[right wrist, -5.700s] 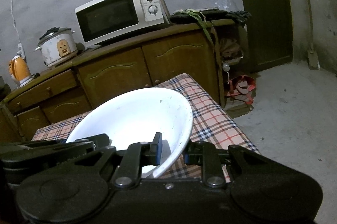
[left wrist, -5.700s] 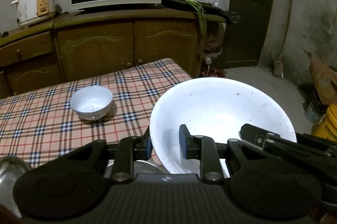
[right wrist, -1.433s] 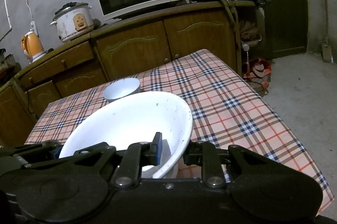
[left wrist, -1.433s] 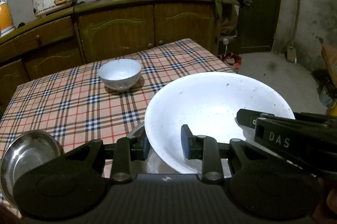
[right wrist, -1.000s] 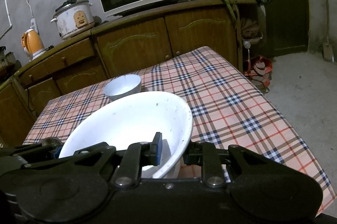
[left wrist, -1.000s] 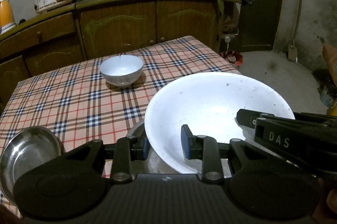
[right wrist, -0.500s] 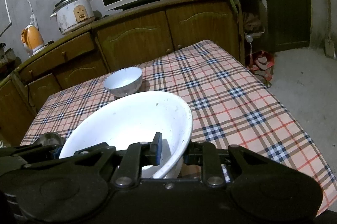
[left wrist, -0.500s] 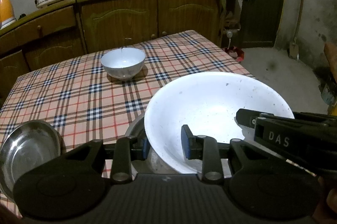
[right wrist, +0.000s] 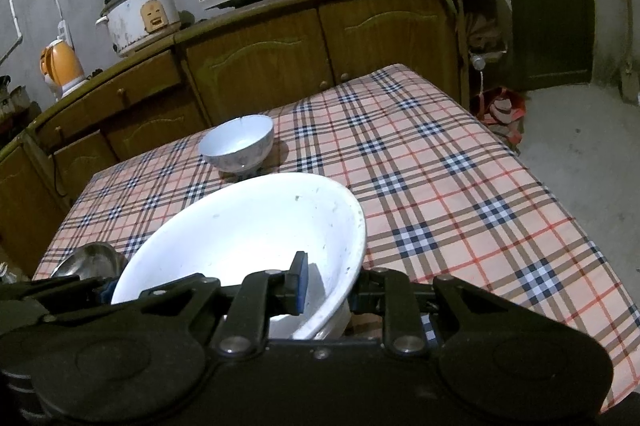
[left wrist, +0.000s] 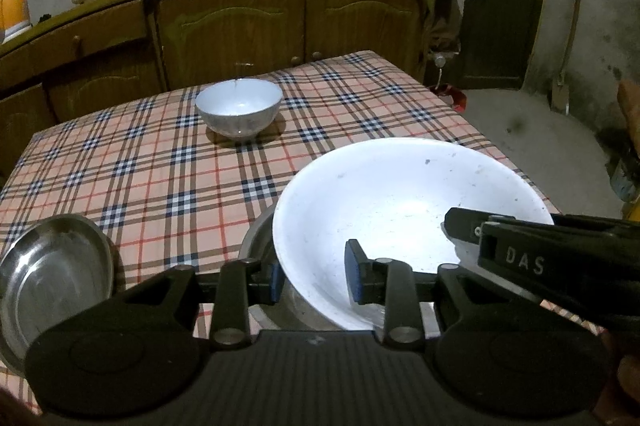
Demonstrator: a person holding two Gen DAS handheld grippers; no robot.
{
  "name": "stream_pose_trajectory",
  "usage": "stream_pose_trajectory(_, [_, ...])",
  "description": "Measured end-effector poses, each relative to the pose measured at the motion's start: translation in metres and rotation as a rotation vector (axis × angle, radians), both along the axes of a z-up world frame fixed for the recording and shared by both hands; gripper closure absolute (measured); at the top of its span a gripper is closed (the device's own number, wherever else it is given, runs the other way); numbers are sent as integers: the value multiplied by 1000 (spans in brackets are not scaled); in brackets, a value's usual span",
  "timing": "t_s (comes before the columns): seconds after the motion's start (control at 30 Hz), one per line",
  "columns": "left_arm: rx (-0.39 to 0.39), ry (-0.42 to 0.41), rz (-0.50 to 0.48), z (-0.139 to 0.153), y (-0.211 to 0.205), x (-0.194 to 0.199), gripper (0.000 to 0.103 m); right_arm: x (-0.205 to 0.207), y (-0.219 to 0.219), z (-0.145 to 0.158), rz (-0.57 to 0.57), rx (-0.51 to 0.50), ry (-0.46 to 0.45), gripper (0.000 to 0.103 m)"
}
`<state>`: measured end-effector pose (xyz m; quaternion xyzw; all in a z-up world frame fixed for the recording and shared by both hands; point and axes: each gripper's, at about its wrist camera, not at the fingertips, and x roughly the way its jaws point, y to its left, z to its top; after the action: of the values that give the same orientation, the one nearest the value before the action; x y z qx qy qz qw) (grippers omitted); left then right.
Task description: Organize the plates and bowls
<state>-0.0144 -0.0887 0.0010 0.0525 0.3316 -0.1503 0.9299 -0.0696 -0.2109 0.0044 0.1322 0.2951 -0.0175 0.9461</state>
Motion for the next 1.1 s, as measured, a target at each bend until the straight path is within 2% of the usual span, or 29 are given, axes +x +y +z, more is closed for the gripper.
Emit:
stream_pose_trajectory(0.77, [16, 54, 10, -25, 25, -1, 69, 17, 23, -32, 82, 26, 78, 77])
stream_pose_trajectory(1.1, [13, 64, -25, -30, 13, 11, 69, 27, 11, -37, 49, 27, 90, 77])
